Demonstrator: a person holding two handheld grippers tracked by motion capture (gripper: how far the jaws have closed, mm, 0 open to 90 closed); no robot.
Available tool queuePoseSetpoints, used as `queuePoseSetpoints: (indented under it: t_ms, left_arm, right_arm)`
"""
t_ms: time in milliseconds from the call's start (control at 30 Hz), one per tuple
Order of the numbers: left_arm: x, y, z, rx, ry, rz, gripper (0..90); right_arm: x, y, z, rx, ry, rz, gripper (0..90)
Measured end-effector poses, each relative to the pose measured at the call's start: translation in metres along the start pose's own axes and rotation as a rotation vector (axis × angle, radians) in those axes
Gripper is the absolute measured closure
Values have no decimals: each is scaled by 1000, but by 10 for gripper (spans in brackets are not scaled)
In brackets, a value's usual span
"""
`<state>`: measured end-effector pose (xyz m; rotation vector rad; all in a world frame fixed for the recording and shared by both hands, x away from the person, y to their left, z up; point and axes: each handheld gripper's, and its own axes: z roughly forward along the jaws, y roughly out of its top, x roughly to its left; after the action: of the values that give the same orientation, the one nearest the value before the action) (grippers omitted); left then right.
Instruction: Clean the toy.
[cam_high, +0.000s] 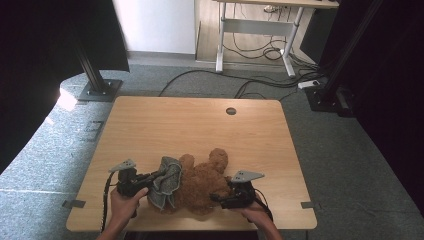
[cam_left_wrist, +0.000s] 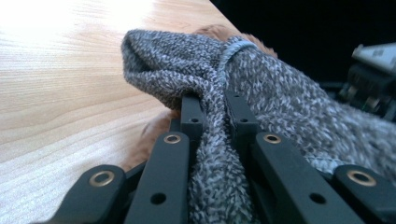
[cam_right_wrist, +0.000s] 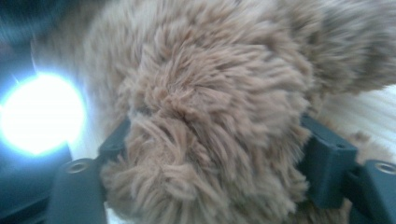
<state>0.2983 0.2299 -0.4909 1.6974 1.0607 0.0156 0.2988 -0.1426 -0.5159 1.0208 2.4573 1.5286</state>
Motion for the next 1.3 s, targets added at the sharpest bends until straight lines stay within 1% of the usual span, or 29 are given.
queuePoseSetpoints:
  t_ms: [33, 100, 133, 200, 267, 300, 367, 467, 500, 567, 667, 733, 767, 800, 867, 900, 933, 967, 1033, 1067, 1100, 1133, 1167, 1200, 1233, 1267, 1300]
  left_arm:
    - [-1, -1, 1, 6, 5, 9, 802]
    - [-2, -3, 6, 20, 13, 20, 802]
    - [-2, -4, 8, 24, 10, 10, 802]
    - [1, -3, 10, 26, 4, -7, 801]
    - [2, -1, 10, 31, 8, -13, 801]
    - [3, 0, 11, 34, 10, -10, 801]
    - [3, 1, 11, 35, 16, -14, 801]
    - [5, 3, 14, 34, 17, -31, 801]
    - [6, 4, 14, 32, 20, -35, 801]
    - [8, 8, 16, 29, 35, -38, 800]
    - [14, 18, 19, 24, 60, -43, 797]
    - [19, 27, 23, 20, 78, -50, 796]
    - [19, 27, 23, 20, 78, -50, 796]
    - [27, 39, 29, 11, 98, -61, 795]
    - [35, 53, 37, 2, 113, -74, 794]
    - [38, 60, 41, -3, 119, -83, 794]
    - [41, 68, 46, -4, 126, -84, 794]
    - [42, 73, 50, -9, 129, -85, 794]
    - [42, 84, 57, -7, 128, -80, 793]
    - [40, 90, 63, 2, 131, -64, 793]
    - [40, 90, 63, 2, 131, -64, 793]
    - [37, 91, 66, 12, 124, -55, 793]
    - [35, 90, 67, 18, 116, -48, 792]
    - [33, 87, 67, 28, 113, -30, 792]
    - [30, 84, 67, 32, 108, -17, 792]
    - [27, 78, 64, 29, 91, -16, 793]
    - [26, 73, 61, 28, 81, -14, 793]
  right_arm:
    - [-3, 3, -5, -24, 9, 30, 230]
    - [-5, 9, -12, -66, -3, 45, 220]
    - [-5, 12, -13, -69, -14, 43, 205]
    - [-5, 19, -9, -38, -32, 16, 185]
    - [-6, 24, 1, 17, -8, 14, 163]
    - [-8, 26, 6, 46, -3, 21, 170]
    - [-12, 28, 13, 75, 17, 25, 233]
    - [-14, 31, 17, 106, 19, 22, 385]
    - [-13, 32, 18, 106, 6, 7, 430]
    - [-14, 34, 20, 84, -40, 4, 494]
    - [-13, 36, 24, 20, -130, -13, 573]
    - [-15, 39, 29, -14, -177, -13, 591]
    - [-17, 41, 32, -25, -196, -8, 592]
    - [-20, 44, 35, -34, -220, -3, 592]
    - [-25, 49, 40, -45, -257, -5, 595]
    - [-27, 52, 43, -49, -277, -8, 596]
    - [-30, 55, 46, -59, -297, -12, 597]
    - [-34, 58, 50, -74, -325, -11, 598]
    - [-40, 61, 54, -95, -352, -12, 598]
    - [-42, 62, 56, -110, -363, -8, 598]
    - [-42, 62, 56, -110, -363, -8, 598]
    - [-43, 61, 58, -135, -380, -25, 597]
    - [-42, 59, 58, -142, -379, -31, 597]
    - [-40, 57, 56, -146, -378, -41, 597]
    - [-37, 54, 55, -155, -375, -62, 597]
    - [-34, 49, 52, -160, -373, -82, 597]
    - [-29, 42, 49, -166, -364, -90, 596]
